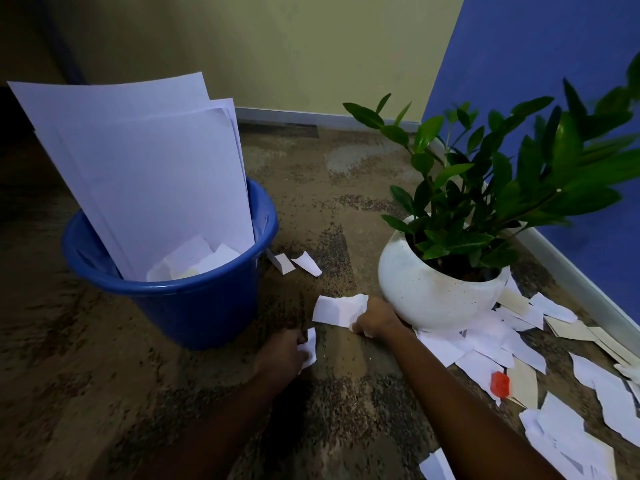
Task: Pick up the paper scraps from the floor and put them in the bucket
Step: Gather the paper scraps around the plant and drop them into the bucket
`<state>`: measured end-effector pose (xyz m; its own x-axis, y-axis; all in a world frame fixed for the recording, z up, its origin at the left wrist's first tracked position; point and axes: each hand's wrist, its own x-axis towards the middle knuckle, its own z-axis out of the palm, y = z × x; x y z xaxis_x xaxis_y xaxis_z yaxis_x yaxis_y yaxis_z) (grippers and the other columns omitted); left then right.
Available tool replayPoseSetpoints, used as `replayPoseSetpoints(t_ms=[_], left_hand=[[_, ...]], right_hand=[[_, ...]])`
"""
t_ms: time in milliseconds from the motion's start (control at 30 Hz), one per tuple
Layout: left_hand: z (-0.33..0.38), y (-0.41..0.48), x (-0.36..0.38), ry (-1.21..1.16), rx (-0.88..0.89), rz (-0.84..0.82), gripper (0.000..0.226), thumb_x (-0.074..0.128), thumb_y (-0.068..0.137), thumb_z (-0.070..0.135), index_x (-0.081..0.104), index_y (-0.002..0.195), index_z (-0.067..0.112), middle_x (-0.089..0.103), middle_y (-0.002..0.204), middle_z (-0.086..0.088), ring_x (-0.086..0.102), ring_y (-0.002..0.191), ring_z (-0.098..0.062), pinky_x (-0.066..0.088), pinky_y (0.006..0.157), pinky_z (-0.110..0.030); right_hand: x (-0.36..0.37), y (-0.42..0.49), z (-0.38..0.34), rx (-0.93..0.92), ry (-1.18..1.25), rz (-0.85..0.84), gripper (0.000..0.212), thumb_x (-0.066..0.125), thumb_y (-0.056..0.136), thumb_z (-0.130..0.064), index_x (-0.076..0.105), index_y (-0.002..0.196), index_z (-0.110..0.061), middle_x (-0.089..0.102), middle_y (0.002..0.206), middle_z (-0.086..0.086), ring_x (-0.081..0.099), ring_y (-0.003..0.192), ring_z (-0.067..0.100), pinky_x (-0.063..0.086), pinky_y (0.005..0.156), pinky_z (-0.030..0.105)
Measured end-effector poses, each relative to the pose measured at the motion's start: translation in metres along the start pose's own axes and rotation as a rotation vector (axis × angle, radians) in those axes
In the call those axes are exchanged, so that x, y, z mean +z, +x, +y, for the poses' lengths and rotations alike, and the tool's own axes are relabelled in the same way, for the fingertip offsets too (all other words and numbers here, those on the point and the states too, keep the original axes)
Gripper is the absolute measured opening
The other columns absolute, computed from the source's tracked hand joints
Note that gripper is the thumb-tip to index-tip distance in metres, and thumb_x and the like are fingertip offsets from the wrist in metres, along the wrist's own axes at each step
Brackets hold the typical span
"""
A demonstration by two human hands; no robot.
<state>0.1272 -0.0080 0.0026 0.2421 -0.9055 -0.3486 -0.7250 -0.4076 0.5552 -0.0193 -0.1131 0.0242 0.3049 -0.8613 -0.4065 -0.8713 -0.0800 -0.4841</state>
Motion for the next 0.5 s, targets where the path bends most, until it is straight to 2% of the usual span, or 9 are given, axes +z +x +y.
replayPoseSetpoints(t_ms=[33,100,167,233,400,500], left_hand=[[-0.001,0.000,0.000,-0.004,0.006,0.004,0.027,0.056,0.092,0.020,0.064,0.113,0.006,0.065,0.119,-0.012,0.060,0.110,-0.023,0.047,0.090,-0.028],[-0.002,0.000,0.001,-0.007,0.015,0.004,0.027,0.056,0.091,0.020,0.064,0.111,0.004,0.065,0.117,-0.014,0.061,0.109,-0.024,0.047,0.088,-0.029],[-0.003,0.001,0.002,-0.016,0.023,0.005,0.027,0.057,0.091,0.020,0.064,0.111,0.003,0.066,0.116,-0.013,0.061,0.109,-0.023,0.047,0.088,-0.028],[-0.003,0.001,0.002,-0.038,0.027,0.006,0.026,0.058,0.091,0.020,0.064,0.111,0.004,0.066,0.116,-0.013,0.061,0.108,-0.023,0.047,0.088,-0.028],[0.001,0.001,0.000,-0.145,0.063,0.082,0.026,0.054,0.093,0.026,0.063,0.103,0.005,0.061,0.117,-0.014,0.061,0.103,-0.023,0.043,0.081,-0.026],[0.009,0.007,-0.006,-0.105,0.135,0.125,0.025,0.054,0.093,0.030,0.064,0.100,0.008,0.052,0.129,-0.008,0.056,0.113,-0.019,0.043,0.092,-0.025]], right_hand=[[0.002,0.003,0.001,0.018,0.004,-0.002,0.051,0.070,0.074,-0.006,0.057,0.124,-0.006,0.064,0.122,0.016,0.063,0.106,0.028,0.044,0.070,0.020],[0.008,0.008,0.001,0.052,0.013,0.007,0.065,0.076,0.073,-0.017,0.050,0.131,-0.006,0.058,0.131,0.016,0.056,0.118,0.028,0.046,0.092,0.028],[0.013,0.010,0.000,0.108,0.016,0.026,0.080,0.078,0.071,-0.031,0.039,0.138,-0.009,0.046,0.142,0.015,0.043,0.131,0.029,0.037,0.109,0.037],[0.018,0.010,-0.003,0.176,0.059,0.068,0.087,0.077,0.071,-0.035,0.032,0.141,-0.009,0.037,0.146,0.015,0.032,0.137,0.032,0.029,0.113,0.041],[0.034,0.006,-0.010,0.203,0.031,0.183,0.051,0.056,0.088,-0.038,0.044,0.134,-0.020,0.024,0.147,0.011,0.017,0.139,0.033,0.023,0.113,0.045],[0.039,0.006,-0.012,0.247,0.035,0.226,0.042,0.053,0.090,-0.035,0.048,0.131,-0.026,0.010,0.153,0.009,0.005,0.144,0.032,0.016,0.115,0.049]])
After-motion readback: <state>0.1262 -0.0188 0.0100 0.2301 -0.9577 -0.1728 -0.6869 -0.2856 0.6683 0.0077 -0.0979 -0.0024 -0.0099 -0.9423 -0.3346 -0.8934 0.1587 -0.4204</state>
